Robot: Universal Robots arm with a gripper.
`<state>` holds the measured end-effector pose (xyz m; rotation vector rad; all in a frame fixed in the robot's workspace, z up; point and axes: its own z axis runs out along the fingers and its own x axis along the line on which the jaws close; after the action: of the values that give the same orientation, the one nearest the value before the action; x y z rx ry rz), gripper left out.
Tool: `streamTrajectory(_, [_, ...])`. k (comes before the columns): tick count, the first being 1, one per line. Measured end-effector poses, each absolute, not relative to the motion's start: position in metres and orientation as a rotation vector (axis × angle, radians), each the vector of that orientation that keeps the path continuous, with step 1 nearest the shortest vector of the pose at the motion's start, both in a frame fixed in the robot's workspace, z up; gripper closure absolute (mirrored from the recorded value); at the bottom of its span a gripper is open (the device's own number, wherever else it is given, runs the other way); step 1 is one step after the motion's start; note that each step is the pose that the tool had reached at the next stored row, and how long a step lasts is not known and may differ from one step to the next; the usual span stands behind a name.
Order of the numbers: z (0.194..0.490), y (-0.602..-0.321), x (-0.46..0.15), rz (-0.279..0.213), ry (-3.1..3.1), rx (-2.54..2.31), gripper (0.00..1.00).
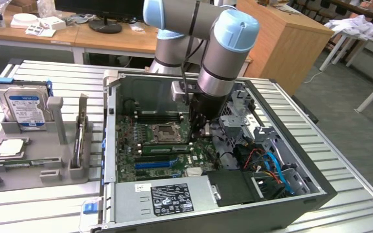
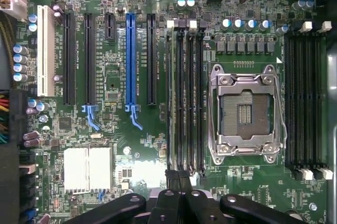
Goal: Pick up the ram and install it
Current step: 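Press down the ram until it locks into place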
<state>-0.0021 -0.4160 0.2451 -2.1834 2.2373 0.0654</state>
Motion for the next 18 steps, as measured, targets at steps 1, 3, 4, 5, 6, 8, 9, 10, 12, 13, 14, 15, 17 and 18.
streamTrajectory(1, [0.246,-0.416,-0.002,0.065,2.237,-2.183,0.89])
streamTrajectory(3, [0.247,-0.416,-0.002,0.066,2.237,-2.184,0.89])
streamTrajectory(4, [0.248,-0.416,-0.002,0.066,2.237,-2.183,0.89])
streamTrajectory(5, [0.248,-0.416,-0.002,0.066,2.237,-2.183,0.89])
streamTrajectory(6, [0.248,-0.416,-0.002,0.066,2.237,-2.183,0.89])
streamTrajectory(8, [0.248,-0.416,-0.002,0.066,2.237,-2.183,0.89])
streamTrajectory(9, [0.248,-0.416,-0.002,0.066,2.237,-2.184,0.89])
streamTrajectory(10, [0.248,-0.416,-0.003,0.066,2.237,-2.184,0.89])
streamTrajectory(12, [0.248,-0.416,-0.007,0.065,2.237,-2.184,0.89])
streamTrajectory(13, [0.248,-0.416,-0.009,0.065,2.237,-2.184,0.89])
streamTrajectory(14, [0.248,-0.416,-0.011,0.065,2.237,-2.184,0.89])
streamTrajectory(15, [0.248,-0.416,-0.018,0.066,2.237,-2.183,0.89])
streamTrajectory(17, [0.247,-0.416,-0.047,0.066,2.237,-2.183,0.89])
streamTrajectory(18, [0.247,-0.416,-0.059,0.066,2.238,-2.183,0.89])
